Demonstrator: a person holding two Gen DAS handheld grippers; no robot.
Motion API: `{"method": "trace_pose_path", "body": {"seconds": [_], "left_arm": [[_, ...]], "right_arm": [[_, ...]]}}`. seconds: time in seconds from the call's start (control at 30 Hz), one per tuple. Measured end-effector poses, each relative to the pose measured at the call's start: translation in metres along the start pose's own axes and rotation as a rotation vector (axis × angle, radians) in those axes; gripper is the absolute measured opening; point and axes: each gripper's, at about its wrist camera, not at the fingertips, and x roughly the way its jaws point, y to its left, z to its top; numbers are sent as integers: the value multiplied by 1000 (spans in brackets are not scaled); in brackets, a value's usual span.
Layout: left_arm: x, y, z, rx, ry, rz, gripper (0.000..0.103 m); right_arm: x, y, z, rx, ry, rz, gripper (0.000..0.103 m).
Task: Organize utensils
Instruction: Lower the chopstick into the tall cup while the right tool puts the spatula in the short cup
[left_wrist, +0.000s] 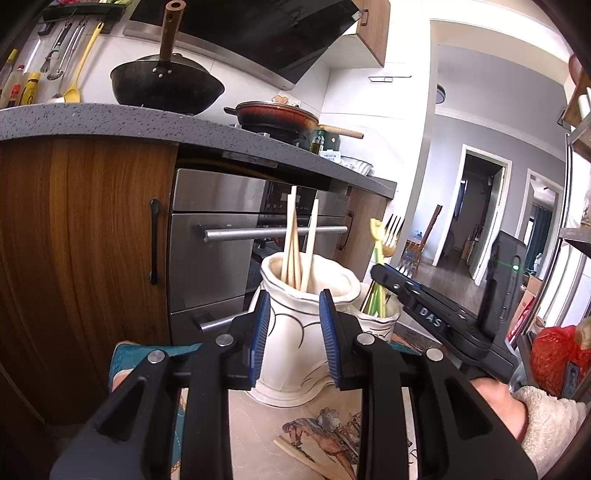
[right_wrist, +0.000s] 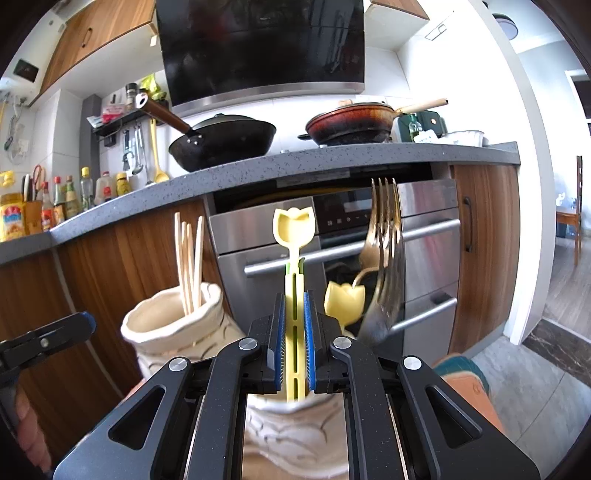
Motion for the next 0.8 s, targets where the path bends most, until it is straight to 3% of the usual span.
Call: {"method": "trace_pose_path", "body": {"seconds": [0.23, 0.5, 0.63, 0.7, 0.8], "left_arm": [[-2, 7, -6, -14, 15, 22, 28], [-3, 7, -15, -11, 39, 38, 29], [-6, 9, -20, -18, 48, 48, 38], [-6, 9, -22, -21, 54, 52, 39], [-6, 8, -25, -17, 66, 64, 49]], "right_arm": [[-7, 3, -8, -13, 40, -12, 11], [-21, -1, -7, 16, 33, -9, 33], [-40, -4, -3, 38, 21, -3, 43], [-51, -5, -3, 40, 17, 1, 50], [-65, -6, -5, 49, 32, 7, 63]]}}
